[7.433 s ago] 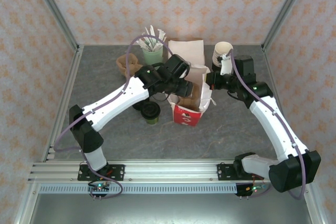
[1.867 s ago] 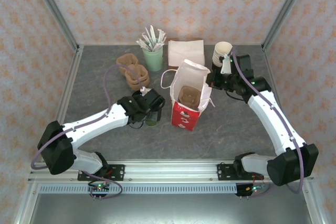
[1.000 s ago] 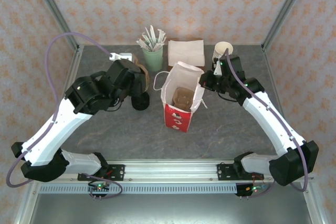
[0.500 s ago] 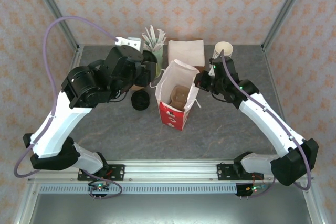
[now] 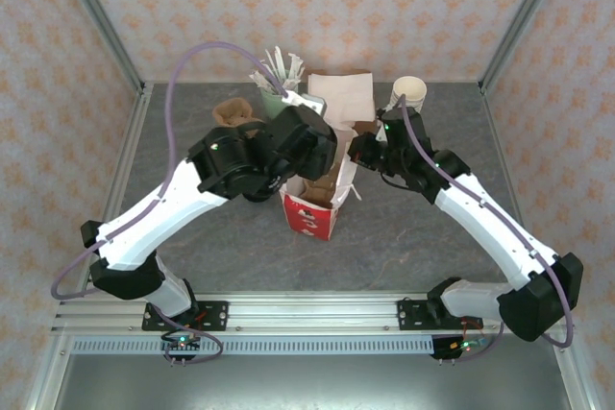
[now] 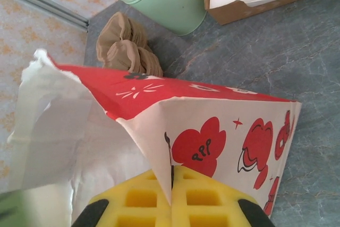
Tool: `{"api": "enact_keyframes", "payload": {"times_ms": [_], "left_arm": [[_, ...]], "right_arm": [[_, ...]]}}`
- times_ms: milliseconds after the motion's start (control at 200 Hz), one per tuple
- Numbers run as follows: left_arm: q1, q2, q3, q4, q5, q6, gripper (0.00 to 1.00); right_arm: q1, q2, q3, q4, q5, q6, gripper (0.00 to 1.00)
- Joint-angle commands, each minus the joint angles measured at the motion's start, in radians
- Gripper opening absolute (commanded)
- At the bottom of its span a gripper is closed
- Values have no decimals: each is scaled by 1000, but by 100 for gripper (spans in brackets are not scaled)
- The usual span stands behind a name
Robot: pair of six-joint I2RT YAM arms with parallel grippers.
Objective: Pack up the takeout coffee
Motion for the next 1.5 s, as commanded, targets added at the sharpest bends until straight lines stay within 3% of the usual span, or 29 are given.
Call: {"api": "enact_keyframes", "payload": {"times_ms": [0, 550, 821, 1276, 1496], "left_arm": [[-4, -25, -75, 81, 23, -28, 58], [67, 24, -312, 230, 60, -7, 58], [86, 46, -406, 327, 97, 4, 57], [113, 58, -514, 384, 145, -14, 55], [134, 56, -513, 390, 164, -9, 55]], "right_arm": [[6, -35, -24, 44, -52, -1, 0], [6, -47, -15, -96, -81, -81, 0], [7, -18, -38, -59, -178, -153, 0], [1, 31, 9, -83, -122, -117, 0], [-66, 83, 105, -175, -146, -148, 29]]}}
